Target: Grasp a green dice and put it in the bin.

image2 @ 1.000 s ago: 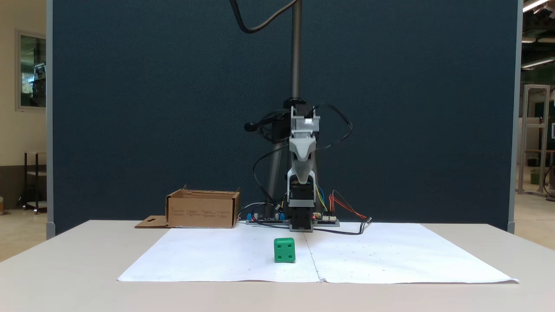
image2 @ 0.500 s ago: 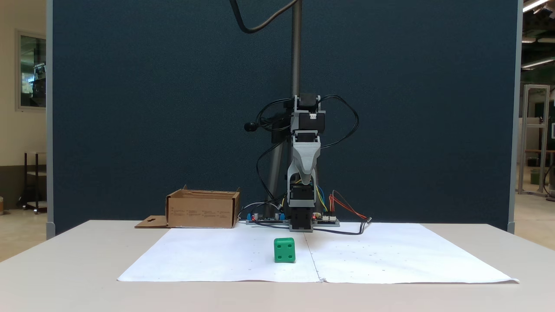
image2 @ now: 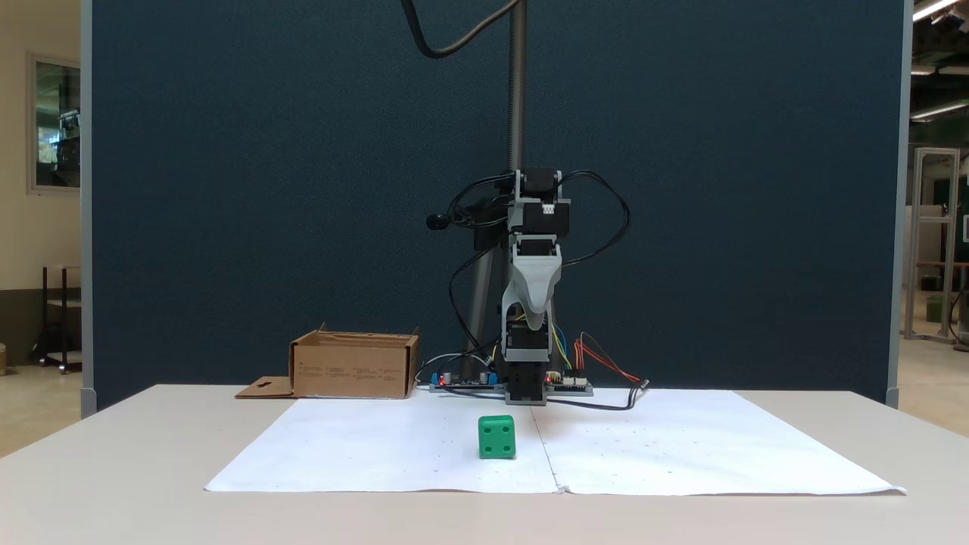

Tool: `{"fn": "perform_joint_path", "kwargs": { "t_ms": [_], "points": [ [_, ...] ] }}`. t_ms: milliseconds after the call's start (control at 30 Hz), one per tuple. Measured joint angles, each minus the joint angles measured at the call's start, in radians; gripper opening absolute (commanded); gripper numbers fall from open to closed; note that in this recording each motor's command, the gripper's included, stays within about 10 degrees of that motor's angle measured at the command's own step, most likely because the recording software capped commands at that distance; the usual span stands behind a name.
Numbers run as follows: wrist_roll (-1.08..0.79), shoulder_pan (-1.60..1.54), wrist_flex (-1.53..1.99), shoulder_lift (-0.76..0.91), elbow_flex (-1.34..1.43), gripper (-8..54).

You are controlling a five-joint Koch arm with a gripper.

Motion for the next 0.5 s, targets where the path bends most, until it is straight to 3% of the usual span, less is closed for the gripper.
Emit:
{"fn": "perform_joint_path", "kwargs": {
  "t_ms": [200,500],
  "points": [
    [0.000,0.009,0.000,-0.012,0.000,50.4],
    [-0.018,0.098,-0.006,-0.158,-0.103,50.4]
  ]
}}
